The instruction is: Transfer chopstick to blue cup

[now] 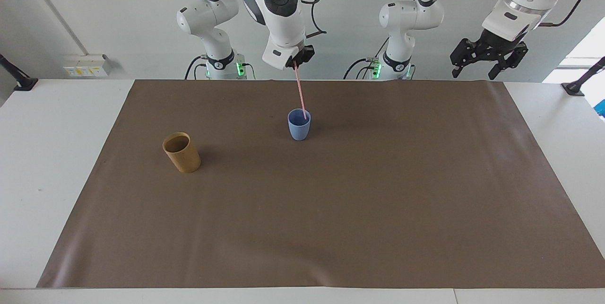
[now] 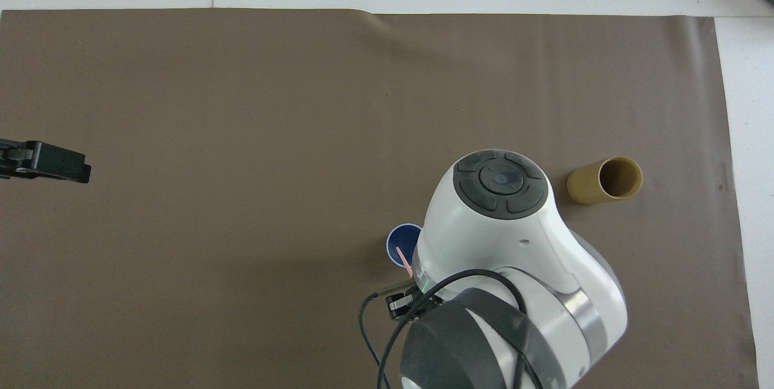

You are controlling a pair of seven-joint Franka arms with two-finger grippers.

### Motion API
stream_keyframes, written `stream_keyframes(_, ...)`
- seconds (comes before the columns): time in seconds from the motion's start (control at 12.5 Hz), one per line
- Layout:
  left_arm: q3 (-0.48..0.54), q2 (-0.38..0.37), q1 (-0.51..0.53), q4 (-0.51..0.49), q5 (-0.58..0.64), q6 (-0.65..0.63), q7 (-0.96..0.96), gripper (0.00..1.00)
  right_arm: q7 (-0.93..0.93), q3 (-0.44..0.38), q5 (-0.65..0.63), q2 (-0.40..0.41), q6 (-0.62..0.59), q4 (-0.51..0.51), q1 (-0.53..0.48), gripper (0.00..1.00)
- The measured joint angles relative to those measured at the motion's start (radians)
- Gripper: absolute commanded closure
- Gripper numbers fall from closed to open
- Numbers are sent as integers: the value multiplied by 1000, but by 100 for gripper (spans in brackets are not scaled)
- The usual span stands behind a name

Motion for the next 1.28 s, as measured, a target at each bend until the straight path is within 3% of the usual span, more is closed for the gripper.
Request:
stream_keyframes(0.24,0,0,0,0,0,0,0,0,0,-6,-6,-4,4,-16,-5,100)
stream_keyframes(0.64,0,0,1,0,0,-2,0,0,0,-6,-7,17,159,-97,-9,100)
stream_keyframes(0.72,0,0,1,0,0,-2,0,0,0,-5,-7,31,176,-102,-10,85)
stream_keyframes(0.88,0,0,1,0,0,-2,0,0,-22,-7,-7,46,206,-115,-19,0)
stream_keyframes(1.28,0,0,1,0,0,-2,0,0,-47,-12,-28,47,246,-129,-34,0)
